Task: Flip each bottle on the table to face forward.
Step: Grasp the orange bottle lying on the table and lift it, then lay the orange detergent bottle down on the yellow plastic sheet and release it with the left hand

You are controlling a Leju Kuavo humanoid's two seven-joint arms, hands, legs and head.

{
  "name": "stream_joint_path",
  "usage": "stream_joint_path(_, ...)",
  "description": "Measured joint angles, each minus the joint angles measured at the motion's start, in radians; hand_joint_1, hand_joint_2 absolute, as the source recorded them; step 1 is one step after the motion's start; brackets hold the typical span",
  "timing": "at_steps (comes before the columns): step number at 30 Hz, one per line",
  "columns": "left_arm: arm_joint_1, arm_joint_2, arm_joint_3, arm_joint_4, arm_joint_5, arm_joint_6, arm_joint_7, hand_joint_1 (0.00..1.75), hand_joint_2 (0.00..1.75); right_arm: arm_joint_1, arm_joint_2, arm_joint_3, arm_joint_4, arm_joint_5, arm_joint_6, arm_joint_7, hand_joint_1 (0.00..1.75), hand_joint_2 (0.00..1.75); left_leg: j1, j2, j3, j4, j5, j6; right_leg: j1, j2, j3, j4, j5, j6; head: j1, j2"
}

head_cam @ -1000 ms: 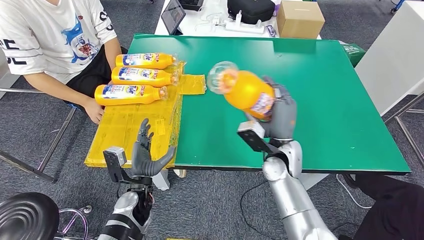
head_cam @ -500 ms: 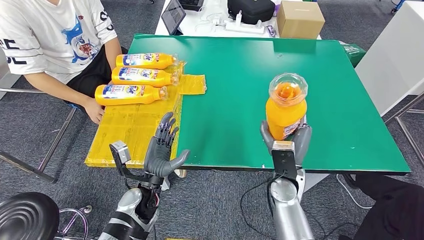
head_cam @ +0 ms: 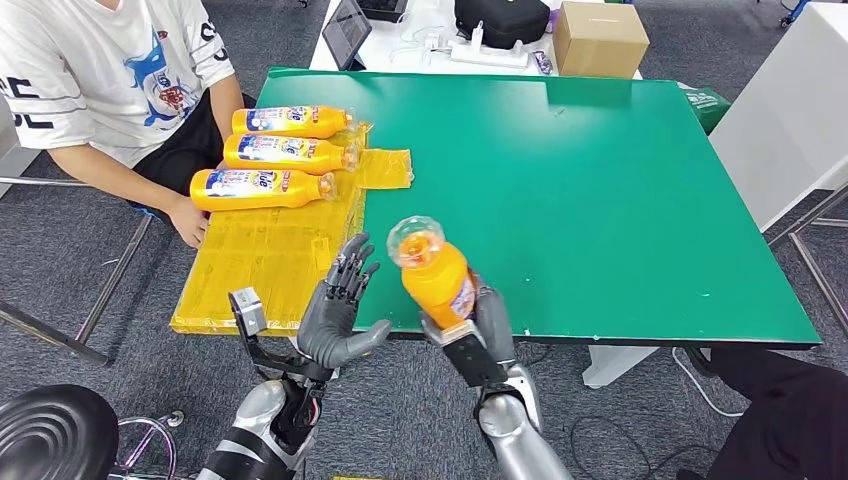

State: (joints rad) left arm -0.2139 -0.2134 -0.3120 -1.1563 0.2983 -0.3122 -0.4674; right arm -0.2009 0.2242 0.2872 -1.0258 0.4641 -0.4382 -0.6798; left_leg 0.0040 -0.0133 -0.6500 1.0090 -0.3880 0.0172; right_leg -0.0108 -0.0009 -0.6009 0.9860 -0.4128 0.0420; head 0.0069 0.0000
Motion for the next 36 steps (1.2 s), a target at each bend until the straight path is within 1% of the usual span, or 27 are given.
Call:
stream_joint_path(3,-0.003,0.002,-0.015,0.009,-0.029,0.000,-0.005,0.00,1.75,-0.027,0.016,0.032,0.045,-0.005,0.011,0.014,1.75,1.75,0.000,0.000,0.000,0.000,0.000,0.000,0.000,0.000,0.000,0.000,0.000,0.000,0.000,0.000)
stream_joint_path(8,-0.010,0.005,-0.050,0.022,-0.123,0.050,-0.027,0.00,1.75,-0.077,0.038,0.067,0.095,-0.029,0.021,0.035,1.75,1.75,0.000,0.000,0.000,0.000,0.000,0.000,0.000,0.000,0.000,0.000,0.000,0.000,0.000,0.000)
stream_joint_path(14,-0.023,0.007,-0.067,0.034,-0.159,0.058,-0.037,0.00,1.75,-0.110,0.046,0.090,0.122,-0.036,0.040,0.057,1.75,1.75,0.000,0.000,0.000,0.000,0.000,0.000,0.000,0.000,0.000,0.000,0.000,0.000,0.000,0.000)
stream_joint_path(21,-0.035,0.010,-0.068,0.053,-0.160,0.059,-0.036,0.00,1.75,-0.135,0.055,0.114,0.156,-0.026,0.041,0.071,1.75,1.75,0.000,0.000,0.000,0.000,0.000,0.000,0.000,0.000,0.000,0.000,0.000,0.000,0.000,0.000)
stream_joint_path(25,-0.035,0.012,-0.065,0.065,-0.132,0.051,-0.027,0.00,1.75,-0.144,0.060,0.133,0.185,-0.011,0.044,0.083,1.75,1.75,0.000,0.002,0.000,0.000,0.000,0.000,0.000,0.000,-0.001,0.000,0.000,0.000,0.000,0.000)
stream_joint_path(36,-0.028,0.015,-0.039,0.091,-0.095,0.047,-0.006,0.00,1.75,-0.155,0.075,0.193,0.274,0.013,0.047,0.084,1.75,1.75,0.000,0.003,0.000,0.000,0.000,0.000,0.000,0.001,-0.001,0.000,0.000,0.000,0.000,0.000)
